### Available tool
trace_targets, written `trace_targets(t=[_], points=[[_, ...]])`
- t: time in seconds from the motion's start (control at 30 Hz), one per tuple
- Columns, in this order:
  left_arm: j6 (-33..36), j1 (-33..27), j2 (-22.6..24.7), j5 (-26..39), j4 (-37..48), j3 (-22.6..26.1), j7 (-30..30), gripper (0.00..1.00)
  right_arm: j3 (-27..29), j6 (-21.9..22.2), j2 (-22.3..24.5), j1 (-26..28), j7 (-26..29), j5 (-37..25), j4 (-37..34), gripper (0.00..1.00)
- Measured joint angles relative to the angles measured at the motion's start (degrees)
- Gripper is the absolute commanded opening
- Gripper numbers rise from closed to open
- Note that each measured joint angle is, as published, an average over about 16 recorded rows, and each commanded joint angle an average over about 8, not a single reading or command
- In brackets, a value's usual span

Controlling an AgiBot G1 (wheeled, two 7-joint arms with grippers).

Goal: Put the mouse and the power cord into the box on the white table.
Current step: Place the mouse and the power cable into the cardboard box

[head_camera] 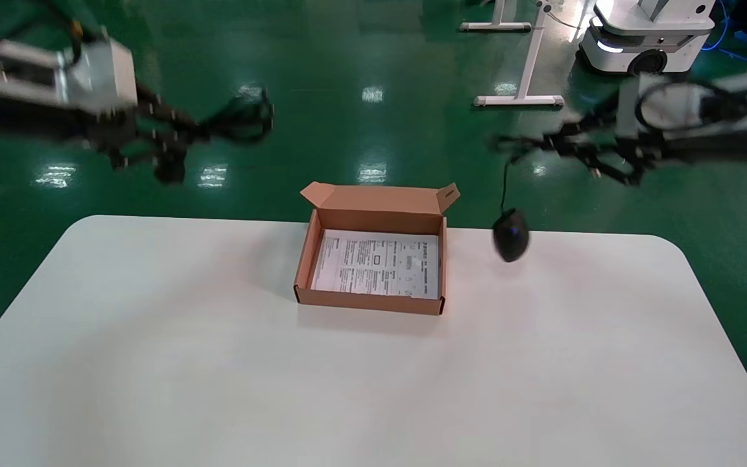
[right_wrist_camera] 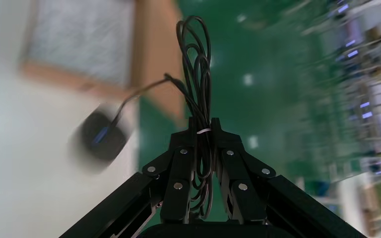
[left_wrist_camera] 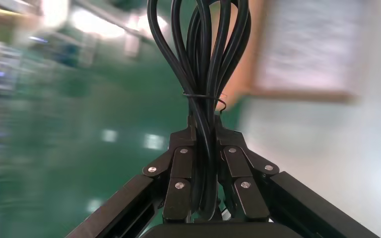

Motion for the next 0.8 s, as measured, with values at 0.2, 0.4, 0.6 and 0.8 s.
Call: trace_targets(t=[0.2,0.4,0.6,0.8], points=[[-4.7,-2.2,1.7,-3.0,-3.7,-2.4,0.2,0.0,1.3,2.4,-4.5,1.1,0.8,2.0,0.6,0.0],[-7.2,-3.0,4.3,-4.2,-5.7,-3.4,1.1,0.0,2.0,4.2,-8.9,-0.3,0.4,3.3,-0.2,0.0],[-7.5,-3.3,5.7,-4.5,-5.2,-3.6,1.9,0.0,2.1,5.3,-12.3,-2.4,-1.2,3.7,-1.9,0.0],[-7.5,-3.4,6.5,-4.3,-3.3,-3.4,2.1,0.0,1.9,6.6,-14.7,-4.2,-3.4,3.5,-3.9,0.0]])
